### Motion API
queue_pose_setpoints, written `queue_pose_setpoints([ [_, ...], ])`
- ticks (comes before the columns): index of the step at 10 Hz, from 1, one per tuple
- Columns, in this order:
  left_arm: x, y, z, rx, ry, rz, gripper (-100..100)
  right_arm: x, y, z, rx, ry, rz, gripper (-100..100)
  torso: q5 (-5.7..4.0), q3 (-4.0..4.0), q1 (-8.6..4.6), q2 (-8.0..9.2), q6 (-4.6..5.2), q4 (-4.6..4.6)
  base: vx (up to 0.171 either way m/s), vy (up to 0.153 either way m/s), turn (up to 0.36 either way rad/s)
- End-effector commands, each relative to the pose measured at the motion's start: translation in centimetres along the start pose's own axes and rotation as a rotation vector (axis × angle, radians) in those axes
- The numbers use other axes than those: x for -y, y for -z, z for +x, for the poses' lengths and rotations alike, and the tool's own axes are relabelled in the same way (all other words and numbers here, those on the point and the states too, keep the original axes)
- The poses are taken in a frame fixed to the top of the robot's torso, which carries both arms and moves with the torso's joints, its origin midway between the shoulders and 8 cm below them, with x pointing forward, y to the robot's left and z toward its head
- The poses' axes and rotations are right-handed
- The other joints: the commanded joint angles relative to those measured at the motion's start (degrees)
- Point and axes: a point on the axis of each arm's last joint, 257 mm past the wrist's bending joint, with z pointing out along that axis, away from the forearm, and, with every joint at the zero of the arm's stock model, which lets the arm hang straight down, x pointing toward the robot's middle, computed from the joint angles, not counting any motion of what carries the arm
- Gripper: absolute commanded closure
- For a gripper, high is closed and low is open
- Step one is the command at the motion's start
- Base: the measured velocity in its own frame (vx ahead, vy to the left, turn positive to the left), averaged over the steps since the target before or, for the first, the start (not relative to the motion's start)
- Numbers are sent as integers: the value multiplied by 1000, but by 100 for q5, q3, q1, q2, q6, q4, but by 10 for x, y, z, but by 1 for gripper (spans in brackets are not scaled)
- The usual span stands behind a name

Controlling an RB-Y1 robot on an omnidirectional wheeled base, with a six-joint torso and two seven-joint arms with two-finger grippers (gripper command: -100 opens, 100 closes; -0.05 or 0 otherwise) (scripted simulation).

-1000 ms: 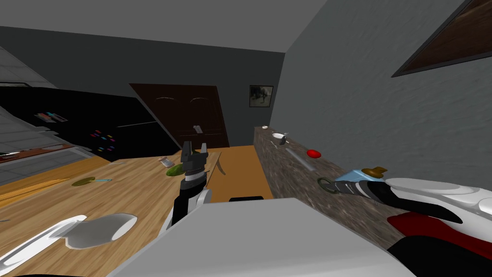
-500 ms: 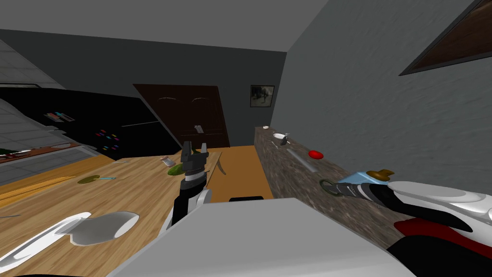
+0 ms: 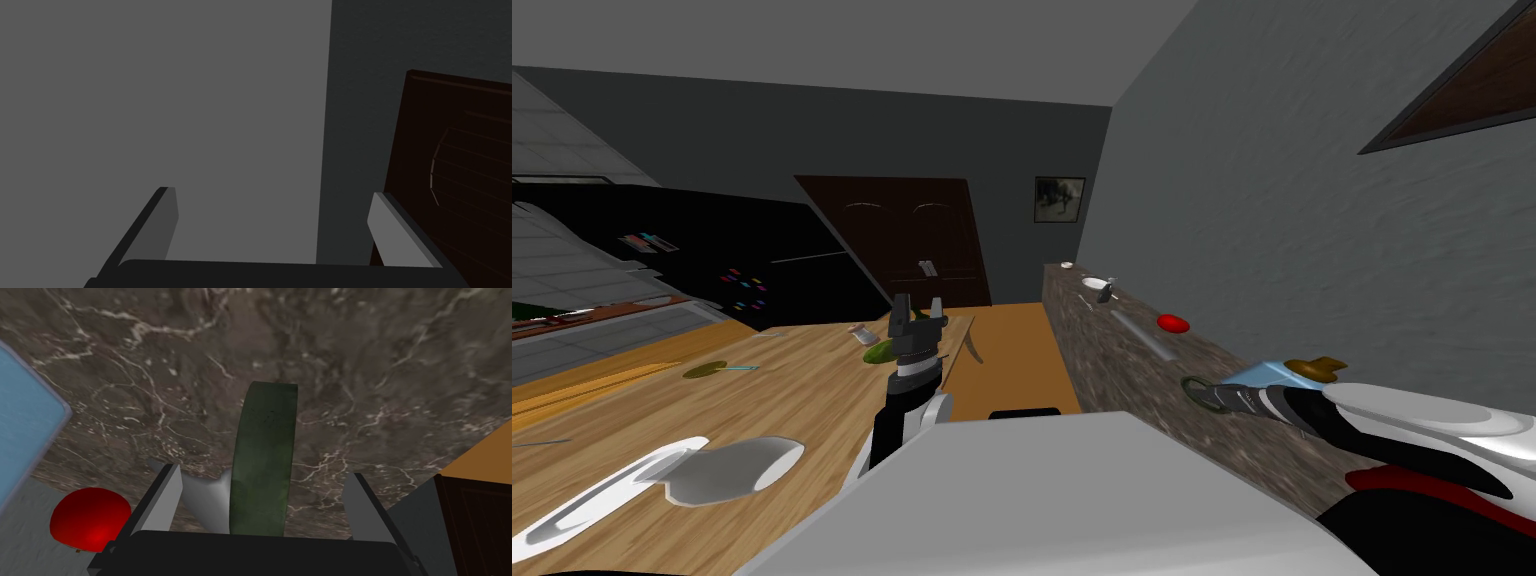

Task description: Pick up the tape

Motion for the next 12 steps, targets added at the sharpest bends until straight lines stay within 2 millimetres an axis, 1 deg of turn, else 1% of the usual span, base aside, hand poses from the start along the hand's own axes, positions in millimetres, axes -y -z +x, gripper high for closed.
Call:
queue_pose_setpoints([
  [1,0,0,0,0,0,0,0,0,0,0,0,0,0,100,0,0,0,0,0,0,0,0,0],
  [5,0,0,0,0,0,0,0,0,0,0,0,2,0,100,-2,1,1,1,2,1,0,0,0],
  [6,0,0,0,0,0,0,0,0,0,0,0,2,0,0,-1,1,2,2,2,1,0,0,0],
  [7,0,0,0,0,0,0,0,-1,2,-5,-2,16,-3,100,-1,1,2,2,2,1,-8,2,-52],
  [12,0,0,0,0,0,0,0,-3,5,-15,3,19,-10,100,2,4,6,7,3,1,-11,2,-27],
])
